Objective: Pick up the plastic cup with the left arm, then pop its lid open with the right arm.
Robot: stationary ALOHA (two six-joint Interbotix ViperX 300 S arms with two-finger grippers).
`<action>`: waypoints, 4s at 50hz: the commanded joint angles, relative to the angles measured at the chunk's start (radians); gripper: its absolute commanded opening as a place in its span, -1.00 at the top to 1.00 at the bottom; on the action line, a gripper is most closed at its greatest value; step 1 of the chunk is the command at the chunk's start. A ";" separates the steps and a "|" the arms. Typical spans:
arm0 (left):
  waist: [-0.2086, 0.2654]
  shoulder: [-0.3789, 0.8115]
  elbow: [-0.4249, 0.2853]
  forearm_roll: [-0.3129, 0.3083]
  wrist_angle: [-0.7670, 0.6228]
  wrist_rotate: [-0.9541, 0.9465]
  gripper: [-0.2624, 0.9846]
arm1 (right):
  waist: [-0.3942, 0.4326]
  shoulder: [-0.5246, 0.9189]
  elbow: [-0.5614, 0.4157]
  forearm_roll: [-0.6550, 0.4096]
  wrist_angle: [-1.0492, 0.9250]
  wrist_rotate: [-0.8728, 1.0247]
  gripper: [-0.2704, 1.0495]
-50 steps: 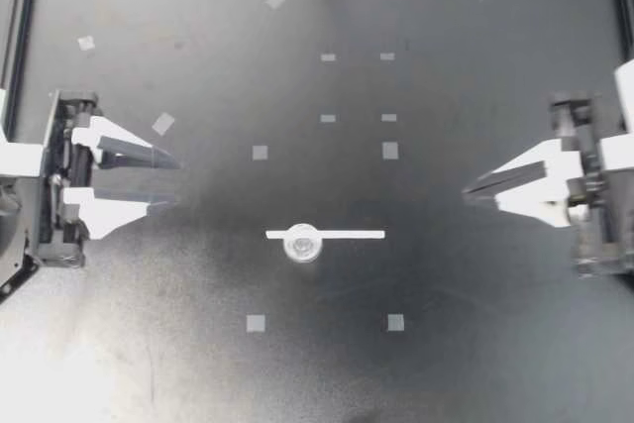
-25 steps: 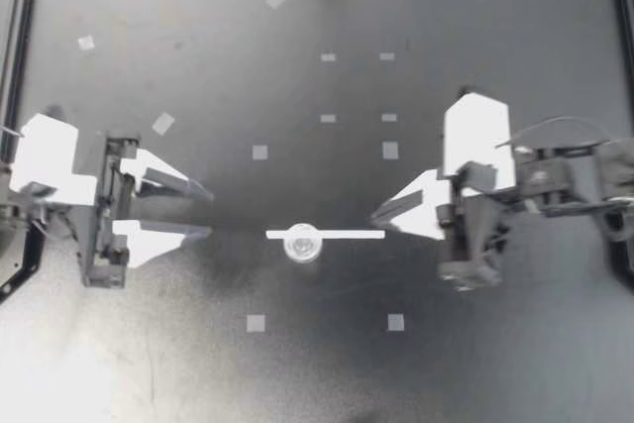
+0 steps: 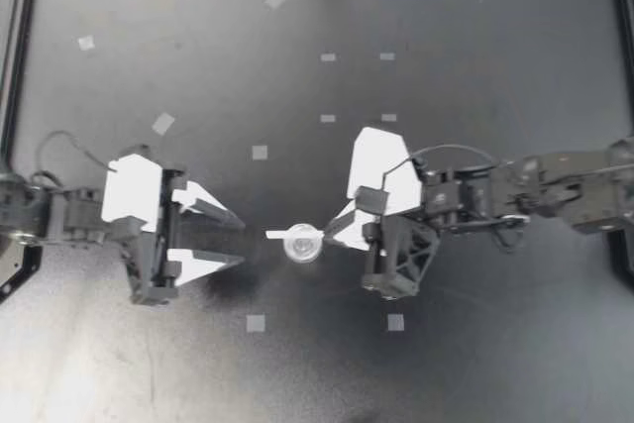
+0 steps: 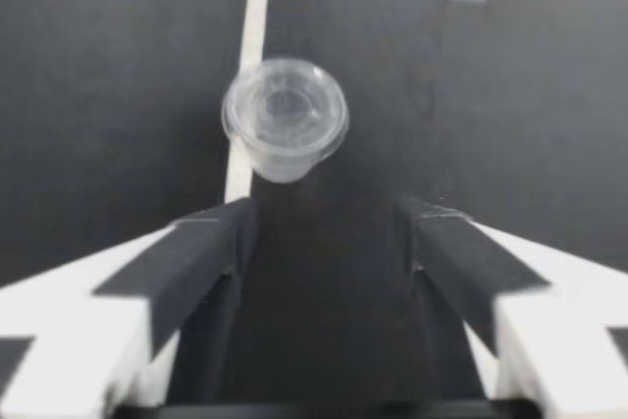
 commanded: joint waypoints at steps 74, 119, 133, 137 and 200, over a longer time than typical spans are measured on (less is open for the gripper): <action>-0.003 0.290 -0.233 -0.012 0.017 -0.003 -0.39 | 0.002 0.175 -0.040 0.003 -0.103 0.074 0.74; -0.003 0.245 -0.278 -0.038 0.229 -0.002 0.00 | 0.000 0.087 0.015 0.018 -0.101 0.084 0.74; 0.020 0.144 -0.261 -0.038 0.218 0.067 0.23 | 0.002 -0.067 0.127 0.041 -0.167 0.235 0.43; 0.038 0.101 -0.259 -0.038 0.189 0.110 0.29 | 0.011 -0.097 0.167 0.041 -0.267 0.322 0.12; 0.064 0.014 -0.132 -0.072 -0.440 0.282 0.32 | -0.054 0.043 0.204 0.002 -1.213 0.894 -0.47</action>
